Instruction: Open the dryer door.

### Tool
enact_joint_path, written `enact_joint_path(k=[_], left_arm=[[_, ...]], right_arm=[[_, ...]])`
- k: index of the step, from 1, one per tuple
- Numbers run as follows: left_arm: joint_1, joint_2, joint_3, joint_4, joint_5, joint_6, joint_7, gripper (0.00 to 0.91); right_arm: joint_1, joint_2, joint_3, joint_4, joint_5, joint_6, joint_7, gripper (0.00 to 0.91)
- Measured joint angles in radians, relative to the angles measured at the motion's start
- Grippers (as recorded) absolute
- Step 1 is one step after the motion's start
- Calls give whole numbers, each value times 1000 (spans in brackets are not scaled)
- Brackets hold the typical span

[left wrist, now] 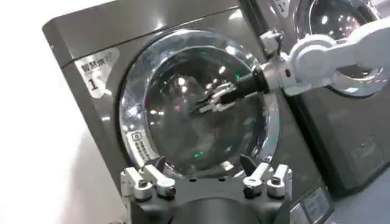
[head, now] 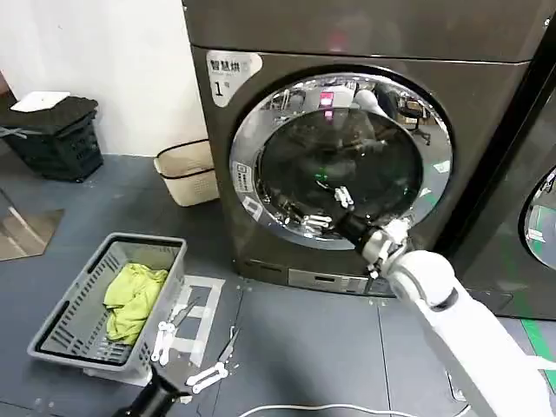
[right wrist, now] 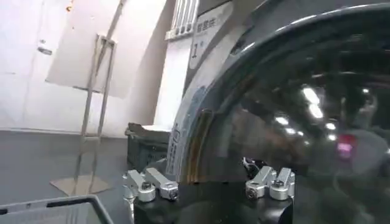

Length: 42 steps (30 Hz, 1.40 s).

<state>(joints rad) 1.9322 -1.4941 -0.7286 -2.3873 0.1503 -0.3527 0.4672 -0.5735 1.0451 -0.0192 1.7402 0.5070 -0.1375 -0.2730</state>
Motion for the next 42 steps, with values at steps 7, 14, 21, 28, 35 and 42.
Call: enact_joint_path(k=[7, 14, 21, 28, 35, 42], left_arm=[[-4, -2, -2, 0, -2, -1, 1, 907], [-4, -4, -8, 0, -5, -2, 2, 907], [-5, -9, -14, 0, -8, -5, 4, 907], [-7, -12, -21, 1, -19, -7, 4, 907], [-5, -11, -38, 1, -29, -10, 3, 907], [-4, -15, -41, 2, -30, -16, 2, 907]], right_arm=[[45, 30, -40, -38, -6, -2, 1, 907], [87, 64, -82, -84, -16, -2, -3, 907], [128, 104, -124, -136, -30, 1, -7, 907], [163, 139, -153, -180, -38, 6, -12, 907], [198, 174, -177, -231, -41, 10, -23, 907], [225, 198, -193, -281, -42, 18, -38, 907]])
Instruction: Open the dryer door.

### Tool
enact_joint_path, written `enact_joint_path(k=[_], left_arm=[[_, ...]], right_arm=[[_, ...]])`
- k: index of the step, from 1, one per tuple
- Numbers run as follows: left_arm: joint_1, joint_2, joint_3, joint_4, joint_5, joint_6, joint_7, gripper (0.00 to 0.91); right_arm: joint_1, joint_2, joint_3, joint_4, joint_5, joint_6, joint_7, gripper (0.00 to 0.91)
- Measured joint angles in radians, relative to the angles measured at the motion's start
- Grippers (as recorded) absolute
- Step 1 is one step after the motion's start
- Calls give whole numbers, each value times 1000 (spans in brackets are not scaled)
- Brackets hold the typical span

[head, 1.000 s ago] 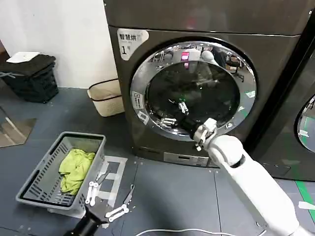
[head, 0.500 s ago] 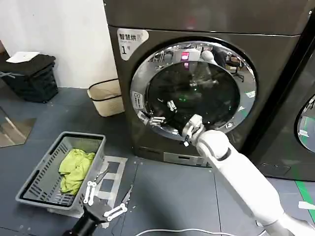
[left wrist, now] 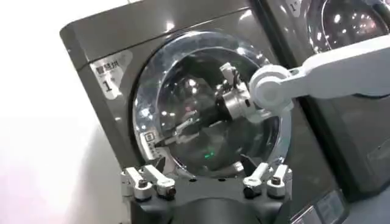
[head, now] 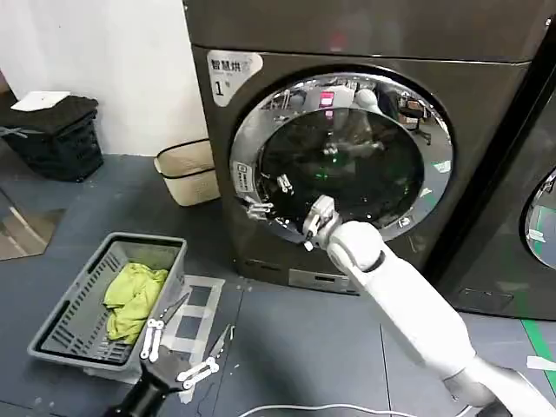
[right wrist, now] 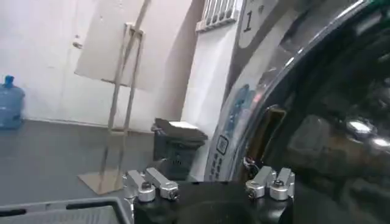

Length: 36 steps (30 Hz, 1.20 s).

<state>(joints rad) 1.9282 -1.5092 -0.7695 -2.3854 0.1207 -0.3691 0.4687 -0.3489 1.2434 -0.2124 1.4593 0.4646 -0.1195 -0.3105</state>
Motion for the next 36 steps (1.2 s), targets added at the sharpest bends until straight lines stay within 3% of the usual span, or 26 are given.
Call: enact_joint_path(k=[16, 36], left_arm=[[-4, 2, -28, 8, -20, -2, 0, 907], [-82, 50, -120, 63, -130, 59, -10, 907]], right_arm=[[36, 7, -29, -61, 31, 12, -89, 907], [24, -155, -90, 73, 142, 60, -331, 907]])
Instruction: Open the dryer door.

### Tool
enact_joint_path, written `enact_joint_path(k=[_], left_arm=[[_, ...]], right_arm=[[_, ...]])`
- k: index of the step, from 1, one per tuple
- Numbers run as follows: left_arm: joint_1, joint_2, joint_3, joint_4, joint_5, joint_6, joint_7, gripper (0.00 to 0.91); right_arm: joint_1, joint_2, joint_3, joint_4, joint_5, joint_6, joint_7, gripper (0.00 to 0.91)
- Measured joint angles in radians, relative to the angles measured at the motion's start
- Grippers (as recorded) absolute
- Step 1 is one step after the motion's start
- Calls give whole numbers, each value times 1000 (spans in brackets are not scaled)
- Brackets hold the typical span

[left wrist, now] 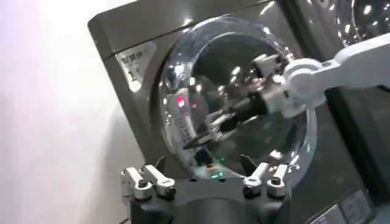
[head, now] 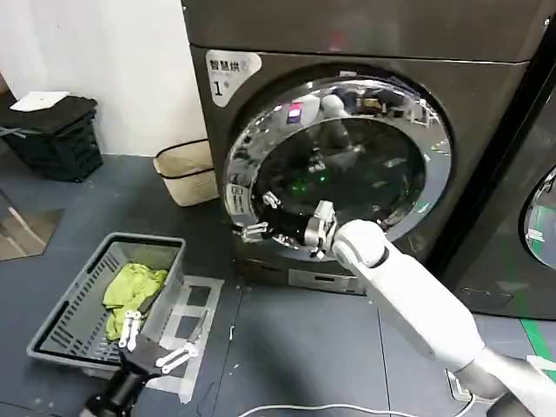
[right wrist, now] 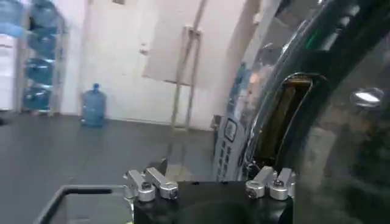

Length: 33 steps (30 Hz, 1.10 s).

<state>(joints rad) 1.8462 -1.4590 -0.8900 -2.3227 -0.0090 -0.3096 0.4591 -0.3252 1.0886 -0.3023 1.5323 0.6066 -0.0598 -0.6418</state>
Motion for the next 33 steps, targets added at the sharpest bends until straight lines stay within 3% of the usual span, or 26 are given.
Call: enact_joint_path(k=[14, 21, 33], left_arm=[[-66, 59, -58, 44, -34, 38, 3, 907], [-94, 95, -67, 47, -81, 84, 4, 907], [-214, 211, -57, 90, -230, 178, -11, 907]], right_arm=[[34, -129, -73, 43, 65, 100, -211, 907], [56, -185, -93, 38, 132, 193, -384, 907], [36, -265, -72, 55, 229, 256, -644, 907]])
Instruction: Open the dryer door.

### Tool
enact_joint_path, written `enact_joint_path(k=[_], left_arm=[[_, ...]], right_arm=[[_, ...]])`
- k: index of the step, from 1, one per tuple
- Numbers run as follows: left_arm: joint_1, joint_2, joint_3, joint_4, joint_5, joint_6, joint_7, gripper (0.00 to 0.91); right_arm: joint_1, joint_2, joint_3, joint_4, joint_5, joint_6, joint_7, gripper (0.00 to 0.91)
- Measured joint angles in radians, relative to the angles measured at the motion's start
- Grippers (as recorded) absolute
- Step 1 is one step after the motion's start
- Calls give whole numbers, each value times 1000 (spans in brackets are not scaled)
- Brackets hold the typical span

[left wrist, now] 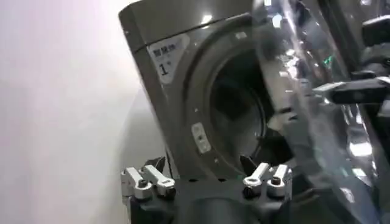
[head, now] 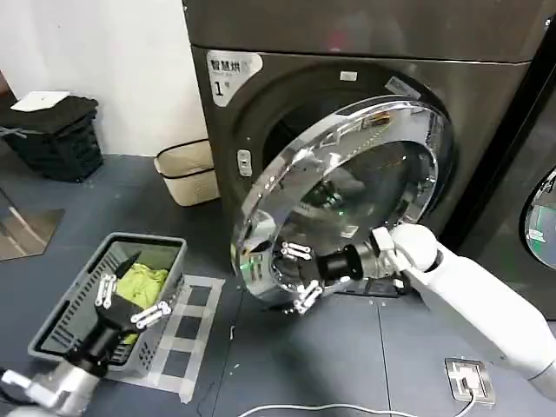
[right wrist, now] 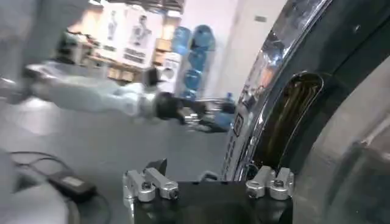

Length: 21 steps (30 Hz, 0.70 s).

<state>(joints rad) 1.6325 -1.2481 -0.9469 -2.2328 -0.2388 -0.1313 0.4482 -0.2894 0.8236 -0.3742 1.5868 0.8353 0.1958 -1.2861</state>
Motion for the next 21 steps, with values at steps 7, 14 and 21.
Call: enact_joint_path(k=[7, 14, 21], left_arm=[[-99, 90, 52, 47, -45, 50, -49, 907], [-226, 168, 167, 125, -47, 64, -49, 907], [-379, 224, 294, 220, -80, 66, -33, 907]], right_arm=[[-36, -54, 43, 20, 35, 18, -84, 907], [-87, -116, 115, 37, 70, 14, -120, 907], [-177, -183, 228, 67, 72, -2, -119, 907]])
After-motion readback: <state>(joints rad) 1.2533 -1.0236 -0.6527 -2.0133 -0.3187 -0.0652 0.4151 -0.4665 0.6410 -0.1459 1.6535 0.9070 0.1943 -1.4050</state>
